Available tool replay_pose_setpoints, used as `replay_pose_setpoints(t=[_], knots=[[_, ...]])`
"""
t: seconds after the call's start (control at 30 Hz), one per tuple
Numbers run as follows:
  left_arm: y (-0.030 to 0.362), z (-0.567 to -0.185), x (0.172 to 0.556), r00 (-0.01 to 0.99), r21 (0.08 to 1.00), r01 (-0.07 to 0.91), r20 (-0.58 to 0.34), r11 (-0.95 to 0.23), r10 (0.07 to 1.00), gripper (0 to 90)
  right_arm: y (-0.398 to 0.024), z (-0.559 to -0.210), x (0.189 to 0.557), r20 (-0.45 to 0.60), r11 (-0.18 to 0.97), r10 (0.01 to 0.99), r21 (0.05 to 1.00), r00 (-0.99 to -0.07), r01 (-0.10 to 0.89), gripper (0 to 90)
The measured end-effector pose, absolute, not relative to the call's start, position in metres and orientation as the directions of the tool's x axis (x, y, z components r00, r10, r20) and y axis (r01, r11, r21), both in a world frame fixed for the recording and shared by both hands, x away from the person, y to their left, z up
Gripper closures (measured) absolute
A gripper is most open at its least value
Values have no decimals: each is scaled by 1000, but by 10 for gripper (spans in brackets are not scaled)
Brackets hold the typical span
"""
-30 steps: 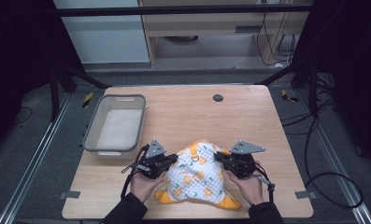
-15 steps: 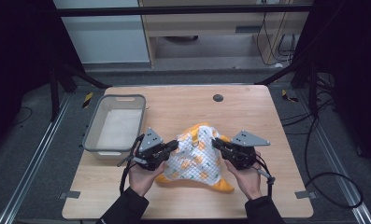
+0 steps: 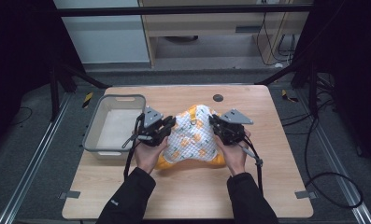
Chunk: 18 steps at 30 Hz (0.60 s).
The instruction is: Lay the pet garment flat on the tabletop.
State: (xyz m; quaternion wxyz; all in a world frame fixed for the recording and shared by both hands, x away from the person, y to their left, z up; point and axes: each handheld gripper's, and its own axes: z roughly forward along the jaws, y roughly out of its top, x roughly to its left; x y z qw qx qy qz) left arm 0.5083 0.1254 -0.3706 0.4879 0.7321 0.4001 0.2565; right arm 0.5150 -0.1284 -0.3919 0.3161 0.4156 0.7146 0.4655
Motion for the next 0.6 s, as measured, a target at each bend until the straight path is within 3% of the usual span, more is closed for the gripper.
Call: replay_pose_setpoints(t=[0.03,0.13,0.27,0.6], knots=[[125,-374,517,519,911,364,-24,-196,854,692,-128,-392,515,-65,221,888,928,-455,300,792],[131,-378,522,484,901,397,-44,-175,874,484,-129,-393,524,-70,226,904,915,-421,333,713],[146,-383,513,479,893,405,-24,-196,878,405,-137,-390,514,-60,235,884,915,-463,329,639],[181,-394,474,533,876,419,-23,-240,846,341,-173,-384,471,-34,235,848,918,-528,318,518]])
